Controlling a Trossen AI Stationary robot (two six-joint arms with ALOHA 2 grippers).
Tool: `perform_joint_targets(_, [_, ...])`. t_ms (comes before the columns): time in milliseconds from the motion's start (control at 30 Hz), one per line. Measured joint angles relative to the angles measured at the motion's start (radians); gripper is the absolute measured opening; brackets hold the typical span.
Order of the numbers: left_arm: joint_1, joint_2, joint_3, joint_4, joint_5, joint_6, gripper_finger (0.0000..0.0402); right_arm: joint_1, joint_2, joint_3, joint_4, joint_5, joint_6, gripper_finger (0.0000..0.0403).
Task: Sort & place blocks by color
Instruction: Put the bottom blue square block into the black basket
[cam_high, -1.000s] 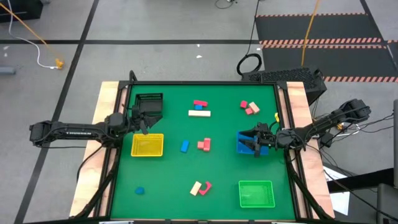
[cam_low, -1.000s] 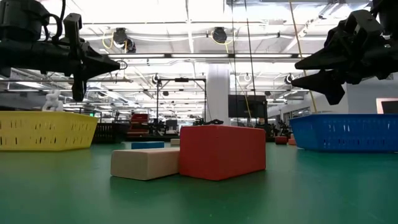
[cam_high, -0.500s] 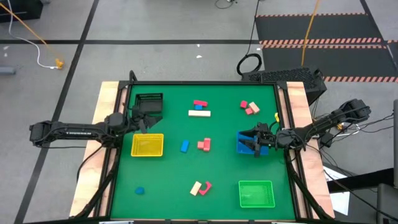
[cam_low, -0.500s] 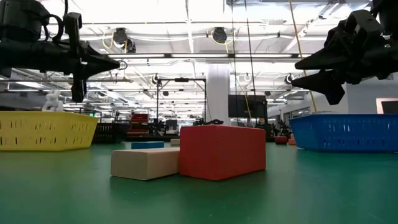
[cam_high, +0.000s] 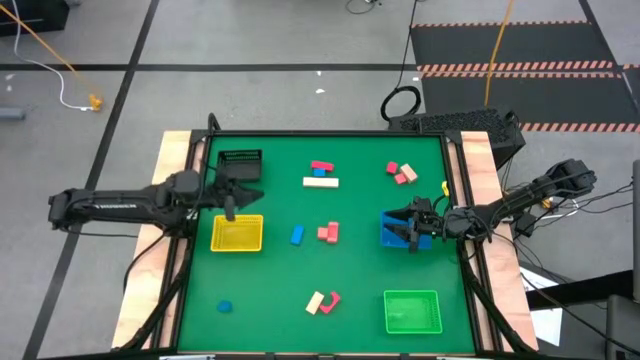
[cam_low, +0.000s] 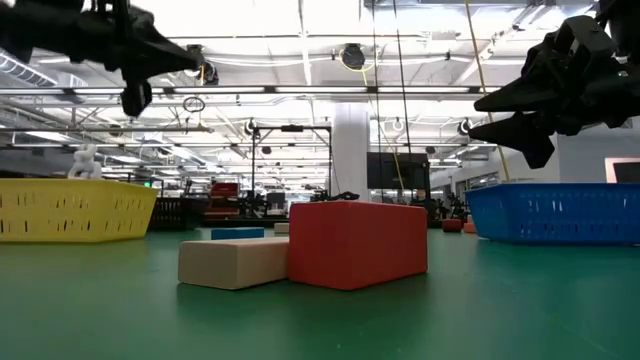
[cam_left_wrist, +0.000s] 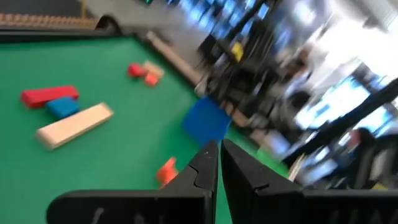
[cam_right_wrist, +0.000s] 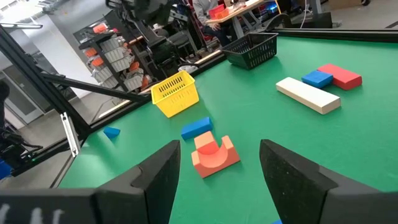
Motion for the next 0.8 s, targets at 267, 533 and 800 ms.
perform_joint_targets(267, [-0.113, 0.126, 0.216, -0.23, 0.005, -0.013, 0.0021, 0.0, 0.0, 0.0, 0.0, 0.0, 0.0, 0.0212])
perform_joint_targets(533, [-0.282, 0.298, 0.319, -0.257, -0.08, -0.06, 0.0021, 0.0, 0.0, 0.0, 0.0, 0.0, 0.0, 0.0212])
perform_joint_targets(800, [-0.359, 0.456, 0.342, -0.189, -0.135, -0.197, 0.0021, 0.0, 0.0, 0.0, 0.0, 0.0, 0.0, 0.0212])
